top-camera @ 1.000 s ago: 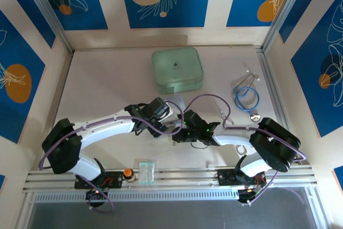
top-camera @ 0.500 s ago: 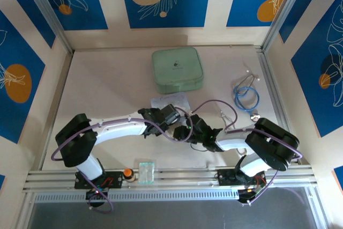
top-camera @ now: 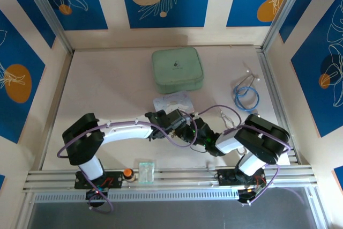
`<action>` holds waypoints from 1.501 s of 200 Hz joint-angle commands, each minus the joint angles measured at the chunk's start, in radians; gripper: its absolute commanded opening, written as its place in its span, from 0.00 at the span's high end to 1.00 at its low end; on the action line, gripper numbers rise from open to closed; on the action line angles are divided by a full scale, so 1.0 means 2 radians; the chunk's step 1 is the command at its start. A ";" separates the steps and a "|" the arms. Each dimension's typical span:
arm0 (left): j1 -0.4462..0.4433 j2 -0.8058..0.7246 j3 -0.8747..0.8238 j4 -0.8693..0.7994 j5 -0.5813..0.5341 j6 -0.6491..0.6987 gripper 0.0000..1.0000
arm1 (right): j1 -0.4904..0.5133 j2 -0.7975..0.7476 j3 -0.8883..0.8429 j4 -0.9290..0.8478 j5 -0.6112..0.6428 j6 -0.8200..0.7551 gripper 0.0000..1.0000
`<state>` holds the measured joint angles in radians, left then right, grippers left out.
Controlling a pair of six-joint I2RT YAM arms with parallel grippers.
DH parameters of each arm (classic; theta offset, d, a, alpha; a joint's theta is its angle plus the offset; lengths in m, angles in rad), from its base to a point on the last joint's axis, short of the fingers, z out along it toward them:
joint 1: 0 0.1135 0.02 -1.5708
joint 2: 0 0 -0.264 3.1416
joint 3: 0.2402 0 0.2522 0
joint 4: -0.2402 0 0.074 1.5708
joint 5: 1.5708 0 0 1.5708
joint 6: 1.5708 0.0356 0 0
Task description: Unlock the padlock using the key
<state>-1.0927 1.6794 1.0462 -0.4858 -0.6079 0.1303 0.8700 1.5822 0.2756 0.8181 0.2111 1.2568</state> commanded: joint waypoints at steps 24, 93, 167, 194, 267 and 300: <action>-0.010 0.031 -0.018 -0.035 0.076 -0.001 0.54 | -0.006 0.009 -0.012 0.012 0.075 0.025 0.93; -0.013 0.040 -0.018 -0.051 0.087 0.003 0.58 | -0.021 -0.013 -0.011 0.010 0.079 0.032 0.93; -0.017 0.054 -0.009 -0.061 0.089 0.011 0.59 | -0.039 -0.007 -0.014 0.043 0.076 0.038 0.93; -0.017 0.052 -0.010 -0.062 0.084 0.011 0.59 | -0.047 -0.018 -0.017 0.038 0.074 0.037 0.93; -0.017 0.045 -0.006 -0.064 0.074 0.007 0.59 | -0.064 -0.050 -0.028 0.012 0.070 0.042 0.93; -0.011 0.033 -0.004 -0.056 0.050 -0.015 0.58 | -0.084 -0.087 -0.018 -0.090 0.007 0.018 0.92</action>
<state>-1.1130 1.7058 1.0737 -0.4980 -0.6342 0.1390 0.7300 1.4696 0.2268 0.7933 0.3019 1.3350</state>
